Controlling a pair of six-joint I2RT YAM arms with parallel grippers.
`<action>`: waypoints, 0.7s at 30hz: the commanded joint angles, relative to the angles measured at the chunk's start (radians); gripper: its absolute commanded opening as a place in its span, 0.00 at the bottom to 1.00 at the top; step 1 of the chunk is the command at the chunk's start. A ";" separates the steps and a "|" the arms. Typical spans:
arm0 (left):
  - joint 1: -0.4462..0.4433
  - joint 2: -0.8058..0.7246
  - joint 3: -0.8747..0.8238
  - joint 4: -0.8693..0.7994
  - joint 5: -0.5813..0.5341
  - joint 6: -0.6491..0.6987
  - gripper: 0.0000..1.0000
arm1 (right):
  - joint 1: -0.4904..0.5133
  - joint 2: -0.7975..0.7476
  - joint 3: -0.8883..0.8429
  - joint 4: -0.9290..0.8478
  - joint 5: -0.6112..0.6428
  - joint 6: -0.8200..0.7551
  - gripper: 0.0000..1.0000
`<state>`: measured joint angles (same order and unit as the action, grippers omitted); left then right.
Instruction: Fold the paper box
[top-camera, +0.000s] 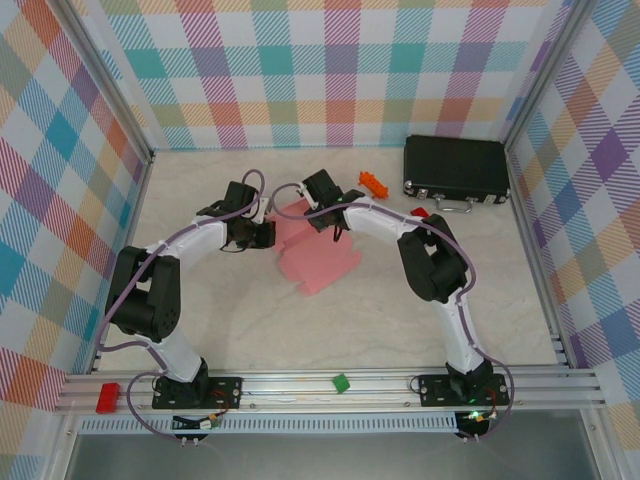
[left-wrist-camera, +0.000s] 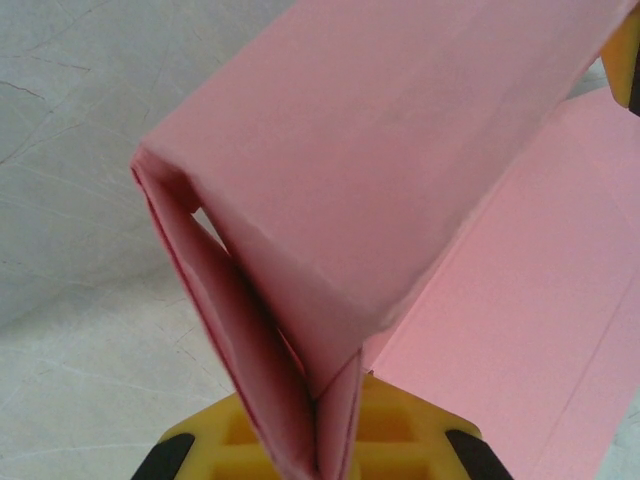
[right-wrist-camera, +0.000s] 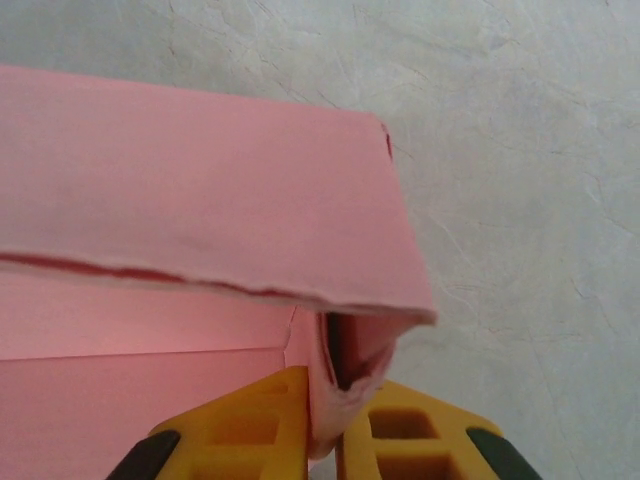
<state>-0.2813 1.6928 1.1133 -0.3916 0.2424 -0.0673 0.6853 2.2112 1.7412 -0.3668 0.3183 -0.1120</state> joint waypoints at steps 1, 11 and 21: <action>-0.015 0.002 0.019 -0.010 0.027 -0.006 0.05 | 0.000 0.041 0.017 -0.078 0.079 0.006 0.14; -0.015 0.016 0.020 -0.007 0.026 -0.005 0.05 | 0.008 0.104 0.127 -0.175 0.080 0.130 0.13; -0.015 0.019 0.014 -0.003 0.019 -0.003 0.05 | 0.009 0.160 0.189 -0.222 0.046 0.157 0.13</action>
<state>-0.2874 1.7008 1.1137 -0.3862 0.2424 -0.0673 0.6960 2.3020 1.9217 -0.5220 0.3664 0.0242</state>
